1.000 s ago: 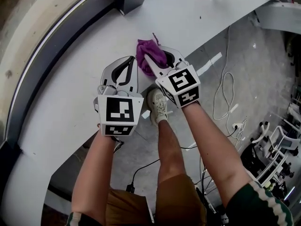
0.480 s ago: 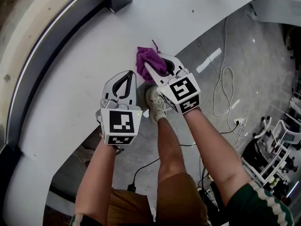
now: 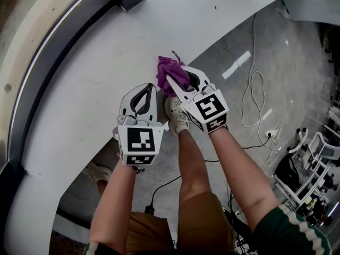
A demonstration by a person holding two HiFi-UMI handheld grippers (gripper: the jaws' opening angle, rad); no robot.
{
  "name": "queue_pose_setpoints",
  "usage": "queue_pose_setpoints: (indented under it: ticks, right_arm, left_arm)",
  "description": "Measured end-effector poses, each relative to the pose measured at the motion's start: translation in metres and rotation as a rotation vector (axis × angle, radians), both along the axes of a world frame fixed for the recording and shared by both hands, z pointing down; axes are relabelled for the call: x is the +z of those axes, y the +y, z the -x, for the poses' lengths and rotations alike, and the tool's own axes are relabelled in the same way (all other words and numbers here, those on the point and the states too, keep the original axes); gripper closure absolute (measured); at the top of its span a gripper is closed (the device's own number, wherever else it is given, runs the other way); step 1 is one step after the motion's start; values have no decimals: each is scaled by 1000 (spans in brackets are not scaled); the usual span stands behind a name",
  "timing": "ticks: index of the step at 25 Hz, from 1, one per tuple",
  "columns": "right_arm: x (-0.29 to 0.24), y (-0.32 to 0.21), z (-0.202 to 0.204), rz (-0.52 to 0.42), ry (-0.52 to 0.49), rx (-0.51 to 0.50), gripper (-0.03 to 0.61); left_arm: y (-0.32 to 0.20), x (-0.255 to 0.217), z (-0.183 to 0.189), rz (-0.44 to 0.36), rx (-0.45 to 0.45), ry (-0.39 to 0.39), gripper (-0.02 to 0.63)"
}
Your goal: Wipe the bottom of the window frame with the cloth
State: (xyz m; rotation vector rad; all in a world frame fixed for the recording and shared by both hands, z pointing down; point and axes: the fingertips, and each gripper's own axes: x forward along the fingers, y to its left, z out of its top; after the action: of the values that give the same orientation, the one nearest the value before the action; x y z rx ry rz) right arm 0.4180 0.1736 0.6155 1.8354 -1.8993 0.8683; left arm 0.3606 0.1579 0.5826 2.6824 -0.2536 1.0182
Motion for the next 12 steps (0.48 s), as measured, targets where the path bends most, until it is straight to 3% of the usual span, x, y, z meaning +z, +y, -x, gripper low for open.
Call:
queue_pose_setpoints:
  ticks: [12]
  right_arm:
    - [-2,-1,7,-3,26,39,483]
  left_arm:
    - [-3,-3,26,11,-37,-11,606]
